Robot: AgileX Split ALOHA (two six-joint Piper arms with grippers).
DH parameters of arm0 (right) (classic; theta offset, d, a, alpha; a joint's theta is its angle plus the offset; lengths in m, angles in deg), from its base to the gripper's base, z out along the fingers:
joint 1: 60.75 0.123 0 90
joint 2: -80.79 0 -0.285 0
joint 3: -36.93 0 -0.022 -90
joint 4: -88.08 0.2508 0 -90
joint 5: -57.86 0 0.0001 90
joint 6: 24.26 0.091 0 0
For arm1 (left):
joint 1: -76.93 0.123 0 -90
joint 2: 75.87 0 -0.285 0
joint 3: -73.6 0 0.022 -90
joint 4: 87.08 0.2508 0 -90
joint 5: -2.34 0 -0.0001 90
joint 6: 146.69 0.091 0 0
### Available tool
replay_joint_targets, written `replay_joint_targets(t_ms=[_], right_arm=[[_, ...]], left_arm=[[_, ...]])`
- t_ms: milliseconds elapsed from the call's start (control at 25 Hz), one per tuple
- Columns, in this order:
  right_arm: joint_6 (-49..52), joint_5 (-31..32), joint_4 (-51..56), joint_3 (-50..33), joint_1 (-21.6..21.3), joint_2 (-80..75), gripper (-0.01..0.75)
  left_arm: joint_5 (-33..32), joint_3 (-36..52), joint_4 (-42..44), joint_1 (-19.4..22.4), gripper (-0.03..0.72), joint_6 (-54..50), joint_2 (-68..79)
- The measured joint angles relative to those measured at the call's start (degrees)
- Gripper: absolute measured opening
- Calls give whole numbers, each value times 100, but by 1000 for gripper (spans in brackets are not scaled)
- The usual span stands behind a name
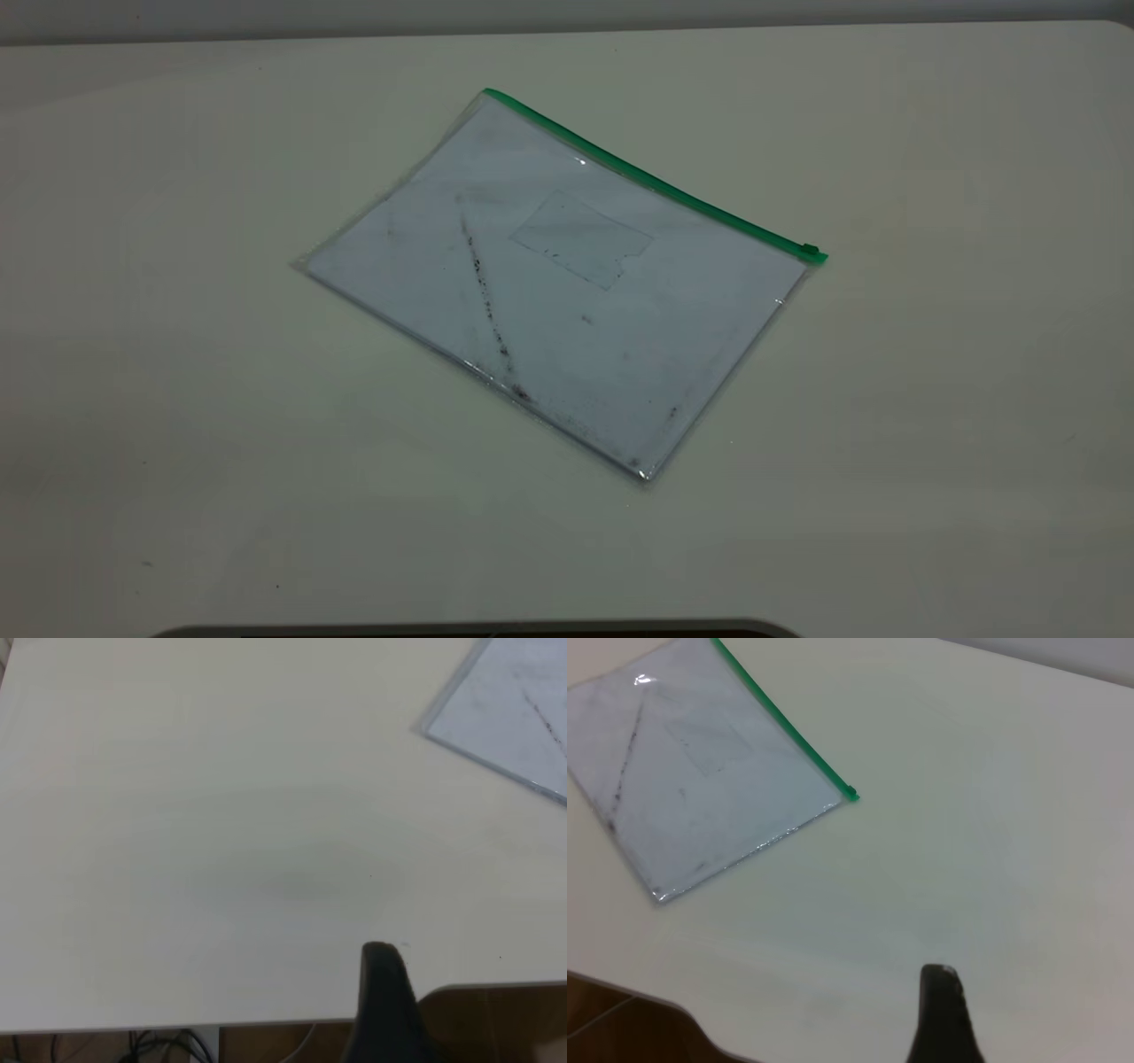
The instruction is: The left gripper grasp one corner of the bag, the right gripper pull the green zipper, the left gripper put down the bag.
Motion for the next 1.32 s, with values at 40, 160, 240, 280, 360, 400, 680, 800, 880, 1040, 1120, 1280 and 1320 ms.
replay_joint_targets(t_ms=[40,160,240,280,360,400,680,800,880,1040,1120,1280,1320], right_arm=[[0,0,0,0,0,0,565],[0,0,0,0,0,0,565],[0,0,0,0,0,0,565],[0,0,0,0,0,0,565],[0,0,0,0,0,0,565],[0,0,0,0,0,0,565],[396,-12,-419,0,0,0,565],[862,-26,-834,0,0,0,565],[1042,-38,-1032,0,0,0,565],[1148,-38,-1158,0,0,0,565],[1153,-38,-1158,0,0,0,565],[1153,-38,-1158,0,0,0,565],[1153,-38,-1158,0,0,0,565]], left_arm=[[0,0,0,4,567,0,0],[0,0,-12,4,567,0,0],[0,0,-12,4,567,0,0],[0,0,-12,4,567,0,0],[0,0,-12,4,567,0,0],[0,0,-12,4,567,0,0],[0,0,-12,4,567,0,0],[0,0,-12,4,567,0,0],[0,0,-12,4,567,0,0],[0,0,-12,4,567,0,0],[0,0,-12,4,567,-5,0],[0,0,-12,4,567,-5,0],[0,0,-12,4,567,-5,0]])
